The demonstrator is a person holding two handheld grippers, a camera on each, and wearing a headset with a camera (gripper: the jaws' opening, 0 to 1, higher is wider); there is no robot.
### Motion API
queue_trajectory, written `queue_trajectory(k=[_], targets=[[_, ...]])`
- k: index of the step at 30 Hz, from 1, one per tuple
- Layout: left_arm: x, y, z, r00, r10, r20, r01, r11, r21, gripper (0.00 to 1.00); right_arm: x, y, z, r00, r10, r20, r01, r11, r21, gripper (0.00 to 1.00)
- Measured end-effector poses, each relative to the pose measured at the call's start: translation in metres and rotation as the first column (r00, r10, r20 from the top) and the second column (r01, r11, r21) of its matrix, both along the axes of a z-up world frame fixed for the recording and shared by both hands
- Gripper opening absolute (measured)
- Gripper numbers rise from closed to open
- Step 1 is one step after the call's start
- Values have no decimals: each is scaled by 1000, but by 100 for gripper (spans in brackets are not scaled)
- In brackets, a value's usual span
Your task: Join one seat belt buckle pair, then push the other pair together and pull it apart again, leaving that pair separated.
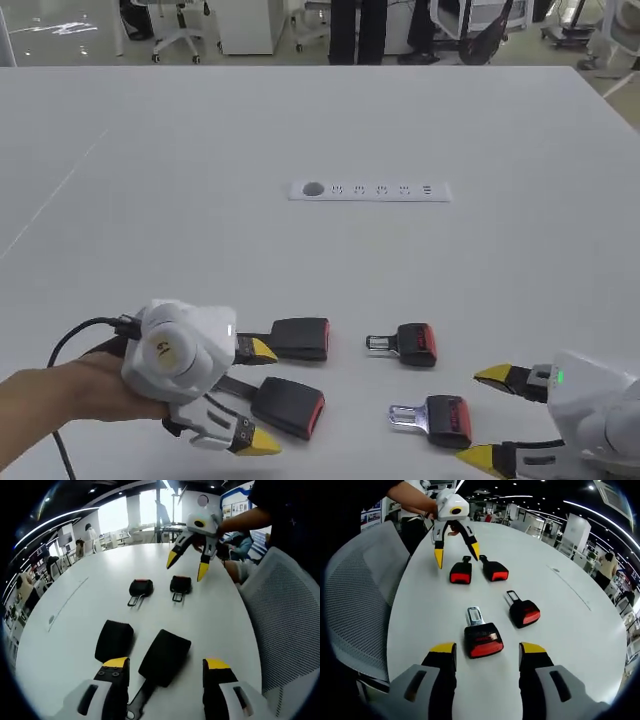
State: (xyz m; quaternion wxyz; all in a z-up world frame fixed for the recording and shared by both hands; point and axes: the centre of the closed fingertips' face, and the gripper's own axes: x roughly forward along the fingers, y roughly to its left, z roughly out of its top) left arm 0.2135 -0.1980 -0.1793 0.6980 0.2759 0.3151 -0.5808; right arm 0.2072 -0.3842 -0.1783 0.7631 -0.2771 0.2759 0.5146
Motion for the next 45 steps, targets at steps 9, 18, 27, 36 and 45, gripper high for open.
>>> queue_trajectory(k=[9,18,27,36,45], targets=[[6,-2,-9,994,-113,-2,113,990,90,52,-1,0,-9,996,85,-19,-86,994,-63,42],[8,-3,-15,990,-138,-31,141,981,133,43,1,4,-12,992,120,-48,-123,989,-86,38],[5,-2,-18,989,-137,-52,143,978,154,37,1,4,-19,987,135,-91,-143,986,-87,34],[8,0,-17,993,-112,-47,118,980,161,33,2,0,-26,985,142,-97,-151,984,-98,31],[9,0,-17,991,-123,-46,128,980,153,33,2,0,-28,984,144,-100,-154,983,-102,31]])
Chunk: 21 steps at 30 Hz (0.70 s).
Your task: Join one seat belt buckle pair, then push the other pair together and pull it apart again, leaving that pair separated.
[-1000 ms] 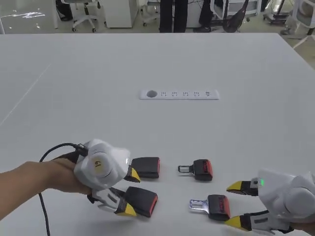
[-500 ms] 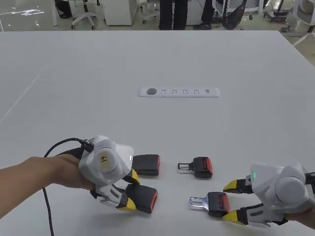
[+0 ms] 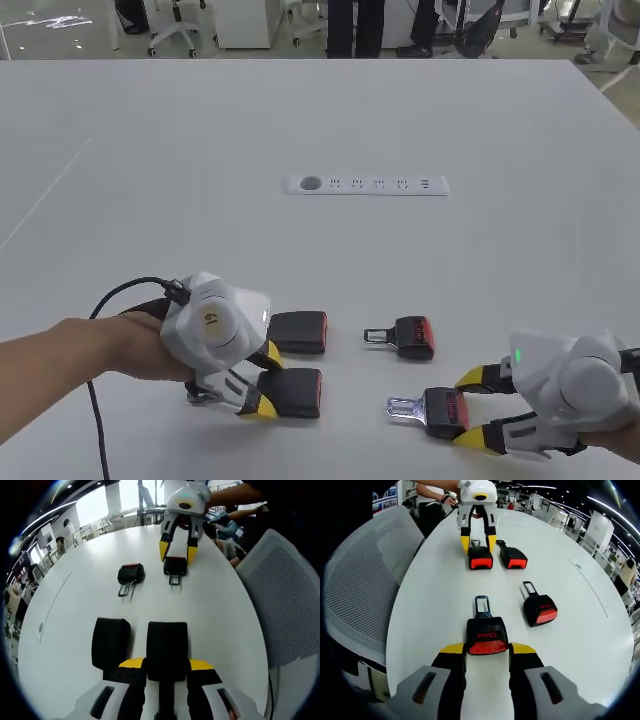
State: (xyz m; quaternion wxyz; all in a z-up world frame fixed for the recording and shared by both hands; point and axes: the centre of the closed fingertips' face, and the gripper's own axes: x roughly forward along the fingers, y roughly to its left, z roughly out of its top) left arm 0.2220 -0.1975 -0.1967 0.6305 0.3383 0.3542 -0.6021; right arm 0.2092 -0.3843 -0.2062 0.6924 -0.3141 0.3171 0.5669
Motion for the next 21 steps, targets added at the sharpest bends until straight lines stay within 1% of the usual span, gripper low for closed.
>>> queue_trajectory(k=[9,21], targets=[[-1,0,0,1000,-12,-6,12,1000,13,32,-1,0,1,1000,-1,-4,1,1000,-4,30],[0,1,-2,1000,-14,-10,14,999,29,32,2,4,1,1000,7,-1,-7,1000,-13,30]])
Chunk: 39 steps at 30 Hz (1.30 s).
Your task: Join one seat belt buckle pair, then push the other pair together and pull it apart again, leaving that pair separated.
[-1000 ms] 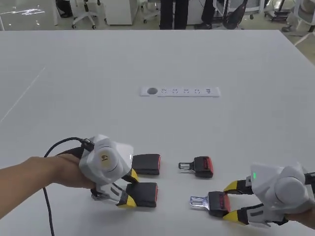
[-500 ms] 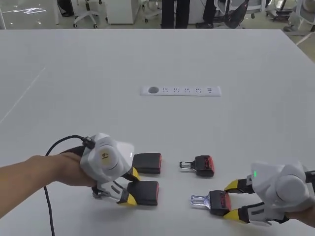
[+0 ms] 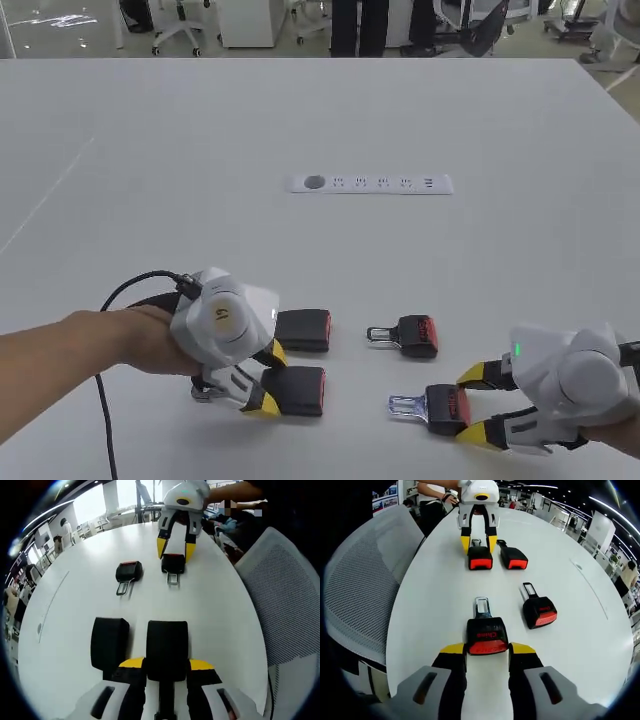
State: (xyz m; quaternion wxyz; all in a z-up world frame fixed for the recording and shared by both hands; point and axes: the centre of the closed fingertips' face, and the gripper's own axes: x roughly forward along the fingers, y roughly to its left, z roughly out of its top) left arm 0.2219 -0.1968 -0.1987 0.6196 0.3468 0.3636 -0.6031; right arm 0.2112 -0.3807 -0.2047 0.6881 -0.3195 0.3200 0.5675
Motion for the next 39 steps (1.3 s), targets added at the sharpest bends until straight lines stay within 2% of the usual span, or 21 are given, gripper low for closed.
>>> queue_trajectory(k=[13,39], targets=[[-2,-1,-1,1000,2,-6,-2,1000,19,32,3,8,1,1000,-3,3,3,1000,4,30],[-2,0,-5,1000,1,-8,0,999,46,33,10,38,3,1000,0,-2,0,1000,28,30]])
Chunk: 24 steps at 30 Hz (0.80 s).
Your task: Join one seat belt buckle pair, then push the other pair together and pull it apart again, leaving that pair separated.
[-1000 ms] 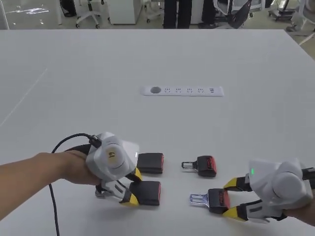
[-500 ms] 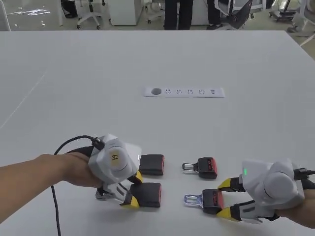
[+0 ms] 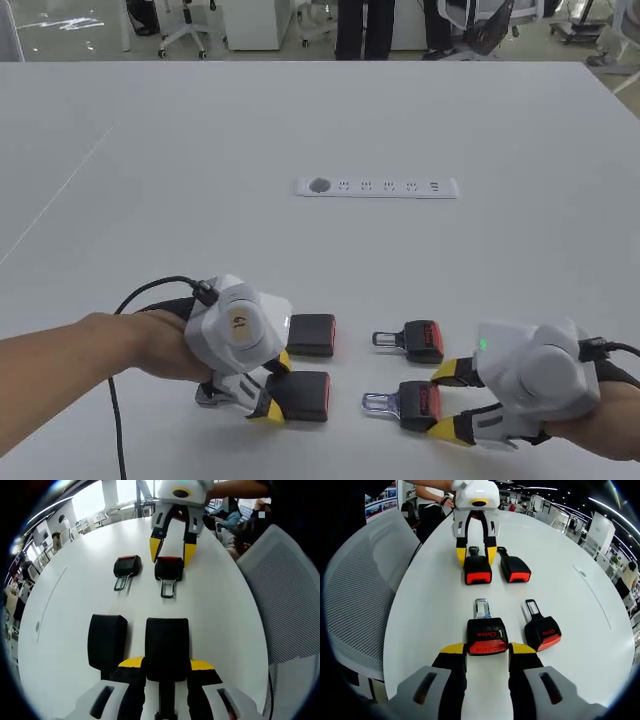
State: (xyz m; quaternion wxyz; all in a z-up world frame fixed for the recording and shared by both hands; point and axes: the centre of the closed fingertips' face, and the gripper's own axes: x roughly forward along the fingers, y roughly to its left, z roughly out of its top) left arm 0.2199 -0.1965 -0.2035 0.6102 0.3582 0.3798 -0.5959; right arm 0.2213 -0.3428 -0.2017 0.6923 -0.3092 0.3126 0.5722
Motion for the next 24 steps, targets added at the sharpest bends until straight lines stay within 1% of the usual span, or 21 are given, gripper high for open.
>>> queue_trajectory(k=[15,24], targets=[[1,1,-3,1000,-5,0,5,1000,8,33,2,16,0,1000,9,0,-9,1000,10,30],[0,0,-2,1000,-11,-2,11,1000,10,33,2,25,0,1000,19,-3,-19,1000,15,30]])
